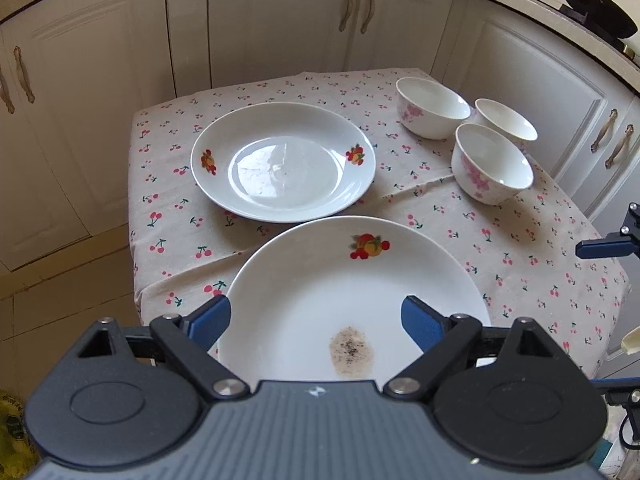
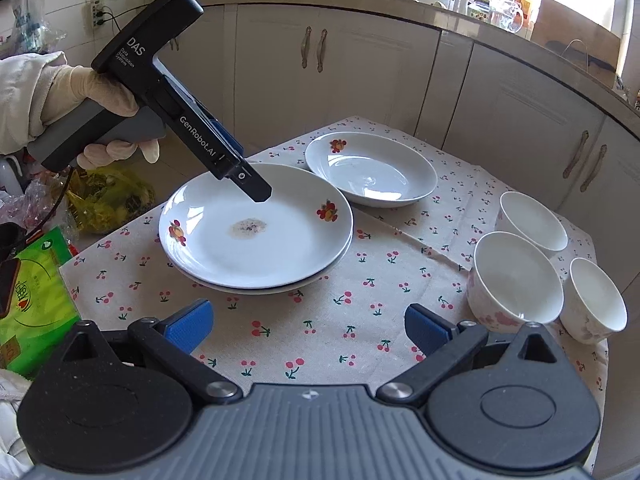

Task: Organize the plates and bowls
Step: 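Open the left gripper and withdraw it from the stacked plates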

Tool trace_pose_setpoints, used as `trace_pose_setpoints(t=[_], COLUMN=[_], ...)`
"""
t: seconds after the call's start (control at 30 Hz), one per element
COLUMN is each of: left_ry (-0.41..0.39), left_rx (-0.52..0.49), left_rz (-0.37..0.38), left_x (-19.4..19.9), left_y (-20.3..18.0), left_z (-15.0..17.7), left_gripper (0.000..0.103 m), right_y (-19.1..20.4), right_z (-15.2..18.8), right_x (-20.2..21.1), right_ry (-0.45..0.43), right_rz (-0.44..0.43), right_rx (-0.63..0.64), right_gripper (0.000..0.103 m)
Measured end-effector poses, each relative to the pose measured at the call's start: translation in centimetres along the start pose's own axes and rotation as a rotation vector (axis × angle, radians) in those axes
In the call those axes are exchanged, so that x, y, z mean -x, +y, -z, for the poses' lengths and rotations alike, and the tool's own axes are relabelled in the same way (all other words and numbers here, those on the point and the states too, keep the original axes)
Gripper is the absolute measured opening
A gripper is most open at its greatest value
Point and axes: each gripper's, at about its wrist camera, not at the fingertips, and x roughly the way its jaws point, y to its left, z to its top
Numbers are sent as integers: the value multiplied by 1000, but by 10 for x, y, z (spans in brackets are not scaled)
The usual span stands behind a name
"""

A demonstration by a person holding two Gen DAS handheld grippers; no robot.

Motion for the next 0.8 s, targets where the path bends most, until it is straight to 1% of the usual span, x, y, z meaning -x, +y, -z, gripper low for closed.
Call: trace_pose_setpoints(t=[0.17,0.4,0.5,0.6,0.7,0.8], left_ry=[-48,-109,-139,-153,-163,-166], left_rx=[-26,-49,-59,-72,-101,-107], left_rz=[1,20,28,42,38,32], left_x=[31,71,86,99,109,114], left_y=[-19,-48,-61,-72,-83,-91], left_z=[10,36,47,57,65,71], left_gripper=[92,93,95,95,95,96], right_y=[8,24,35,45,52,56], right_z=[-1,4,9,13,14,16], right_x=[21,58,70,80,88,92], right_ry=[-39,-108,-129,-144,-160,-166], right_rz=[30,42,56,56,58,58], right_rx=[22,32,52,70,82,95], right_gripper=[103,103,103,103,103,103])
